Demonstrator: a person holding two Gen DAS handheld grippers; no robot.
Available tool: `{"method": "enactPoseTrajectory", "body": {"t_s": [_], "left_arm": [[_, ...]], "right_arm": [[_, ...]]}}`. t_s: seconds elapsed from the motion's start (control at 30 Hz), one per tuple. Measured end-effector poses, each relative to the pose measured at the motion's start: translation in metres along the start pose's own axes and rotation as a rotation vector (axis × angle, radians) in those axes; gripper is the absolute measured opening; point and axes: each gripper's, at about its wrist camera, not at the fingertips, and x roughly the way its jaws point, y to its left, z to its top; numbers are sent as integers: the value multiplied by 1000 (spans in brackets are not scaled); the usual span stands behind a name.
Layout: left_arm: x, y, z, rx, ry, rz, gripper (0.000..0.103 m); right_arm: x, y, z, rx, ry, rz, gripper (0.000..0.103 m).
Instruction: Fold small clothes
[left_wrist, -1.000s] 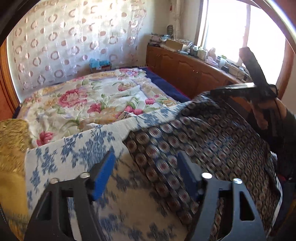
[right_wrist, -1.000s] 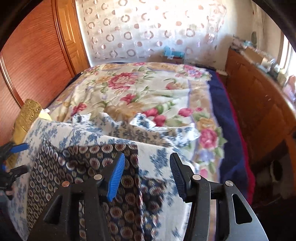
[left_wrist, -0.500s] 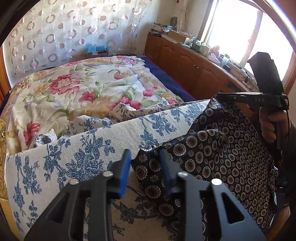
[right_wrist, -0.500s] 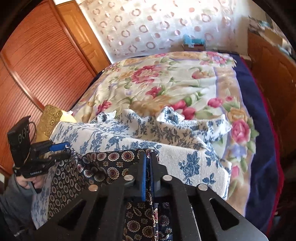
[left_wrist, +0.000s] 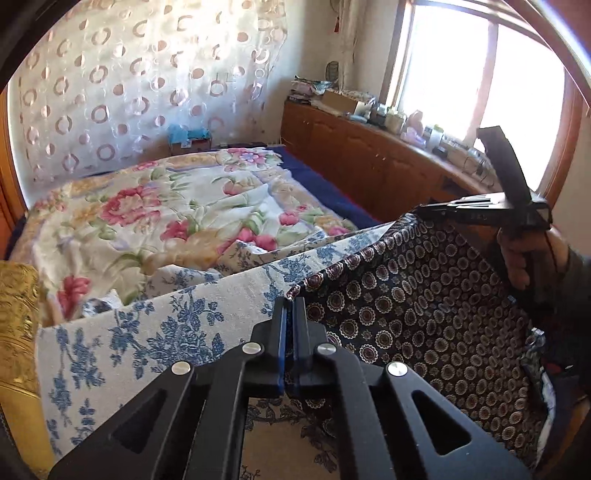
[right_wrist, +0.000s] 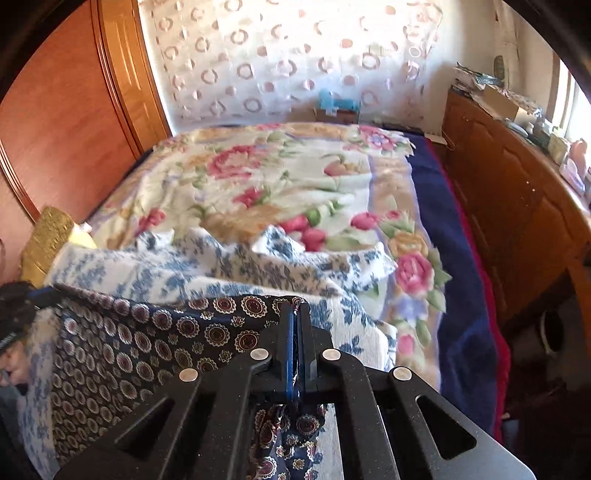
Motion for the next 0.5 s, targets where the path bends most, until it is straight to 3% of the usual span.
{"method": "enactPoseTrajectory", "body": {"t_s": [0.07, 0.13, 0.17, 0.2, 0.23, 0.33, 0.4, 0.5], "left_arm": [[0, -3, 1, 20, 12, 33, 4], [-7, -7, -1, 54, 6, 56, 19], [-12, -11, -2, 70, -5, 62, 34], [-18, -14, -4, 87, -19, 61, 43], [-23, -17, -5, 96, -22, 59, 43], [-35, -25, -10, 117, -21, 73, 57], [-43, -30, -14, 119, -35, 68, 73], [-56, -41, -25, 123, -47, 67, 76]], "right_arm": [[0, 8, 1, -19, 5, -16, 1], [-10, 16, 2, -31, -29, 4, 7], [-17, 20, 3, -37, -40, 6, 11], [-26, 23, 3, -43, -54, 2, 21], [-34, 25, 1, -51, -68, 0, 32], [-63, 33, -17, -77, -105, -10, 49], [-81, 35, -37, -86, -127, -27, 53], [-109, 43, -67, -89, -151, -22, 54]]}}
